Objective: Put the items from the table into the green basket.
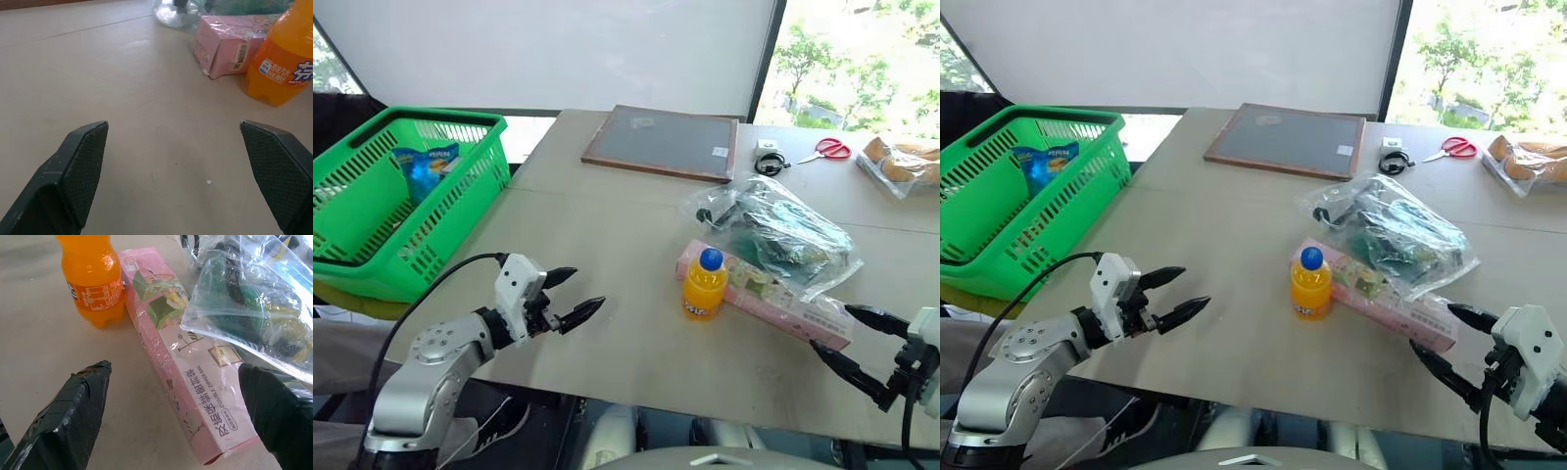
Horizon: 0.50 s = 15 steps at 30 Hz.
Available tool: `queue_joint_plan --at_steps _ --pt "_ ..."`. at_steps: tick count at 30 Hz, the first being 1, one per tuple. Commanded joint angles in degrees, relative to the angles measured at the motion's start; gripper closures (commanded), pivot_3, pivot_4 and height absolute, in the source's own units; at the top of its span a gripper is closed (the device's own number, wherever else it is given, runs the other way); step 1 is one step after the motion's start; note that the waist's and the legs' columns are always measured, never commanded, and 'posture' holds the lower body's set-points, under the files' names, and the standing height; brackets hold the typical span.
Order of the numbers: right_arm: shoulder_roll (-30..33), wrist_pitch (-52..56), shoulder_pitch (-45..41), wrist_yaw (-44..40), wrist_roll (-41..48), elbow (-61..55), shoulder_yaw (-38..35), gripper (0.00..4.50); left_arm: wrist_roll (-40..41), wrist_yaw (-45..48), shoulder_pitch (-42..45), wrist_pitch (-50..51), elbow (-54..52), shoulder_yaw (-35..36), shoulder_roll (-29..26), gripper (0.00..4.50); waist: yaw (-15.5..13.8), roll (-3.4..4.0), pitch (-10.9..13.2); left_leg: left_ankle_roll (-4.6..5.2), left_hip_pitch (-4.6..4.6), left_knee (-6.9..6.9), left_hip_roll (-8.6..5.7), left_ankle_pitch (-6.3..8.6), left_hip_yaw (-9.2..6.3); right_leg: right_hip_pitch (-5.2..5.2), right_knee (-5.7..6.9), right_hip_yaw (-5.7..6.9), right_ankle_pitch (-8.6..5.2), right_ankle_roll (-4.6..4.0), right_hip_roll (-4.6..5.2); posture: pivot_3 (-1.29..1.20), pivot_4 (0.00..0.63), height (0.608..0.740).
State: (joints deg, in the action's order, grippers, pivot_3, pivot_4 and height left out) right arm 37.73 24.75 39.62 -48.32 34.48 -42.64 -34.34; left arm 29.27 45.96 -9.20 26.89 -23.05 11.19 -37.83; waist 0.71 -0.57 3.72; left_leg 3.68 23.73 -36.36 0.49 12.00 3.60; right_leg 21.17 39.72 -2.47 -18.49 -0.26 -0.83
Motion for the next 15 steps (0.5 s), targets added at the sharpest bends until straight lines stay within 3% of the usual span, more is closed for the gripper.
queue_joint_plan --at_steps 1,3,6,10,15 --pt "2.22 2.74 -7.05 2.31 3.19 0.84 1.05 0.03 1.47 -1.21 1.33 -0.61 -3.44 0.88 1.04 0.02 -0.01 -0.02 -0.03 0.0 0.0 0.0 0.0 0.0 0.0 0.0 0.0 0.0 0.0 0.0 0.0 0.03 0.061 0.74" --pt "5.84 6.77 -19.69 6.55 3.24 5.1 4.45 0.03 2.8 -2.72 3.68 -0.98 -5.74 -0.42 3.4 0.02 0.52 -0.11 0.06 0.0 -0.1 -0.02 0.03 0.0 0.06 -0.07 -0.01 0.0 0.03 0.0 0.05 0.04 0.06 0.74" --pt "9.32 10.62 -30.54 8.34 1.22 10.1 8.83 0.03 4.96 -3.25 5.68 0.53 -8.58 -0.77 4.44 0.02 -0.21 -0.29 -0.03 0.02 -0.2 -0.1 0.04 -0.01 0.36 0.01 -0.06 0.91 0.46 0.22 0.98 0.05 0.058 0.74" --pt "11.92 16.88 -45.24 12.45 -0.95 18.17 15.24 0.03 6.54 -2.81 7.71 1.77 -11.57 -1.97 3.49 0.02 -1.28 -0.23 0.0 0.03 -0.04 -0.02 0.05 0.0 0.37 0.17 -0.03 1.05 0.5 0.27 0.99 0.09 0.043 0.74" --pt "15.4 19.05 -62.96 1.55 -8.38 33.91 34.79 0.03 5.96 -1.79 8.8 1.09 -13.17 -2.86 1.85 0.02 -2.2 -0.26 -0.05 0.04 0.12 0.04 0.04 0.0 0.42 0.35 -0.02 1.03 0.5 0.25 0.96 0.14 0.027 0.74"
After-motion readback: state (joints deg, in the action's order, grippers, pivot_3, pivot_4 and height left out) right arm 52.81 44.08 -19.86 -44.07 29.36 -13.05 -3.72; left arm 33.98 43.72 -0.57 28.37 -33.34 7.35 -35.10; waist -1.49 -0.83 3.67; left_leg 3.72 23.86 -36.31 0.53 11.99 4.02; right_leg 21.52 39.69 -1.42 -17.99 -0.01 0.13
